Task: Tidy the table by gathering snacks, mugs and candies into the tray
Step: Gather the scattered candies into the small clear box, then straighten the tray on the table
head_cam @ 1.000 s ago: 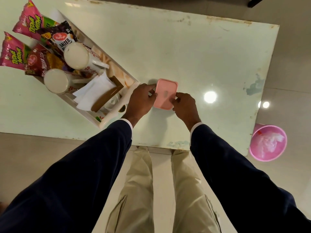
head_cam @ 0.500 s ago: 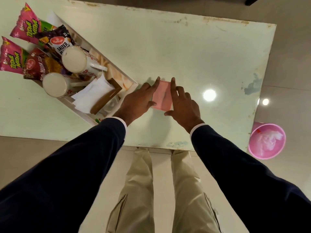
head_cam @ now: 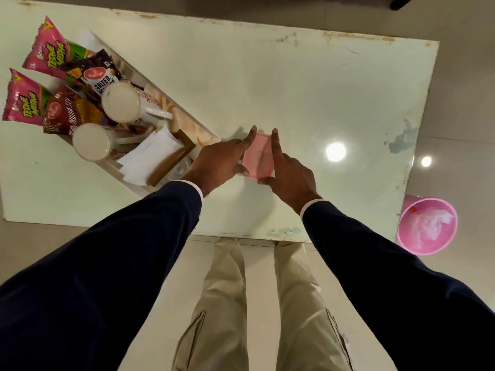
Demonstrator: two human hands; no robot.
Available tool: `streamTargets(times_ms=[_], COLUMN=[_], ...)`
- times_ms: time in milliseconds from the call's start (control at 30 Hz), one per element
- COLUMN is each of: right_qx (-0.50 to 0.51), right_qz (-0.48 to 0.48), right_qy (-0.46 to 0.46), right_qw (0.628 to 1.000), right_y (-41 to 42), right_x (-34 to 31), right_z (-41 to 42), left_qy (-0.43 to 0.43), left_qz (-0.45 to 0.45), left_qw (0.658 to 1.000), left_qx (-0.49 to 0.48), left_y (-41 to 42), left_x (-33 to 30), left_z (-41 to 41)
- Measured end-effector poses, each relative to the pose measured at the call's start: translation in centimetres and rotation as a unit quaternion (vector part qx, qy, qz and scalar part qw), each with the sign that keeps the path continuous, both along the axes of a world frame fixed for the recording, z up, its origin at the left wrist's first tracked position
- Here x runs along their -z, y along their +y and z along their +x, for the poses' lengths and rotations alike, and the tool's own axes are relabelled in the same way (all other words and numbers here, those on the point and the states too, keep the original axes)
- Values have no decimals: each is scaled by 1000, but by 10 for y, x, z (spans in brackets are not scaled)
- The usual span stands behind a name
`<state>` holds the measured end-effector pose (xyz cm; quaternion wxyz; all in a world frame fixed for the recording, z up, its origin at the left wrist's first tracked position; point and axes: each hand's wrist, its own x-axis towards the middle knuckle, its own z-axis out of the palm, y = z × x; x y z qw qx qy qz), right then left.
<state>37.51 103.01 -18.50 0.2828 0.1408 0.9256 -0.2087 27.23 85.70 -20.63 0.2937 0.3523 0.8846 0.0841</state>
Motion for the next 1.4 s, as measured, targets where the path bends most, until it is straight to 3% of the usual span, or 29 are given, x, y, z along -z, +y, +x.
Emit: streamTargets(times_ms=[400, 533, 733, 800, 900, 1067, 1167, 1233, 1400], right_qx=[-1, 0, 51, 104, 254, 440, 493, 514, 545], right_qz=[35, 73, -114, -159, -202, -100, -47, -27, -76], right_qy=[-35, 2, 77, 47, -13, 54, 91, 91, 33], right_qw=[999, 997, 989, 981, 946, 891, 864, 853, 835], right_y=[-3, -19, -104, -136, -181, -238, -256, -262, -259], right_x=[-14, -35, -54, -49, -34, 1, 13, 17, 21], right_z=[-5, -8, -19, -27, -45, -67, -66, -60, -50], left_qy=[54, 73, 140, 157, 198, 191, 145, 56, -142], left_qz=[-61, -21, 41, 72, 46, -12, -39, -21, 61], left_qw=[996, 996, 985, 979, 970, 952, 966, 968, 925], left_qx=[26, -51, -94, -112, -134, -238, -211, -243, -347], left_y=[-2, -24, -118, -158, -226, -320, -346, -348, -336], left_x=[-19, -55, -116, -123, -117, -80, -54, -42, -38], left_z=[7, 16, -30, -63, -126, -214, -236, -242, -255])
